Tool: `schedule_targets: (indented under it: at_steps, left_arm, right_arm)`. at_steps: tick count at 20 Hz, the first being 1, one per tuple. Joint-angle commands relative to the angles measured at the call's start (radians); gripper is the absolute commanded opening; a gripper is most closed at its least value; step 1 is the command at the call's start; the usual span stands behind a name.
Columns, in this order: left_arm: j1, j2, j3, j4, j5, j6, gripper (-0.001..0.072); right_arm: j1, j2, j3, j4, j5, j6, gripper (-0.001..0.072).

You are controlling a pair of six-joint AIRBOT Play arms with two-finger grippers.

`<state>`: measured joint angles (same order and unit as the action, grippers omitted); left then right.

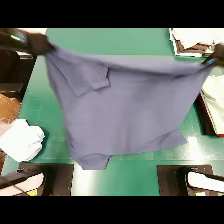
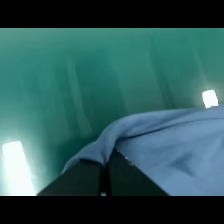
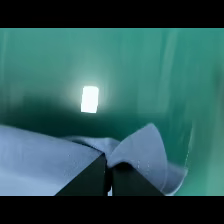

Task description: Fold the shirts.

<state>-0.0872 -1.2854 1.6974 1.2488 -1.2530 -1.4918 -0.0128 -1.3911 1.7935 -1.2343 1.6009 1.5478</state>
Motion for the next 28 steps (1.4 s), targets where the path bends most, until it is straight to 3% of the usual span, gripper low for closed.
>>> schedule_targets:
  at_steps: [1, 7, 10, 14, 17, 19, 20, 21, 22, 23, 28]
  left_arm:
    - [0.0, -0.235, -0.047, -0.001, 0.027, 0.01, 0.0024]
    - [0.001, -0.37, -0.043, 0.003, 0.303, 0.027, 0.0023]
    - [0.001, -0.369, 0.0, 0.01, 0.211, 0.074, 0.0024]
    - [0.0, -0.369, -0.027, 0.033, -0.014, 0.086, 0.0023]
    - [0.0, -0.369, -0.108, 0.034, -0.041, 0.084, 0.0023]
    - [0.0, -0.369, -0.163, 0.04, -0.04, 0.027, 0.0027]
    - [0.0, -0.369, -0.185, 0.042, -0.041, 0.022, 0.0237]
    - [0.0, -0.368, -0.196, 0.042, -0.045, 0.02, 0.0549]
    - [0.001, -0.366, -0.196, 0.042, -0.06, 0.005, 0.0521]
    - [0.001, -0.353, -0.196, 0.042, -0.072, 0.005, 0.0489]
    - [0.0, -0.145, -0.291, 0.145, -0.13, -0.002, 0.0489]
  right_arm:
    - [0.028, -0.206, -0.06, -0.02, -0.032, -0.014, 0.0019]
    - [0.027, -0.46, 0.187, -0.015, -0.127, -0.05, 0.0019]
    - [0.028, -0.457, 0.219, -0.016, -0.102, -0.081, 0.0019]
    - [0.028, -0.352, 0.013, -0.019, -0.091, -0.092, 0.0019]
    - [0.028, -0.279, -0.179, -0.017, -0.16, -0.092, 0.0019]
    - [0.028, -0.253, -0.264, -0.015, -0.204, -0.091, 0.0023]
    - [0.028, -0.246, -0.288, -0.014, -0.215, -0.091, 0.01]
    - [0.027, -0.243, -0.3, -0.014, -0.217, -0.091, 0.0308]
    - [0.025, -0.238, -0.303, -0.014, -0.21, -0.091, 0.0447]
    - [0.024, -0.226, -0.303, -0.014, -0.194, -0.091, 0.0453]
    - [0.021, -0.032, -0.389, -0.015, -0.136, -0.102, 0.0451]
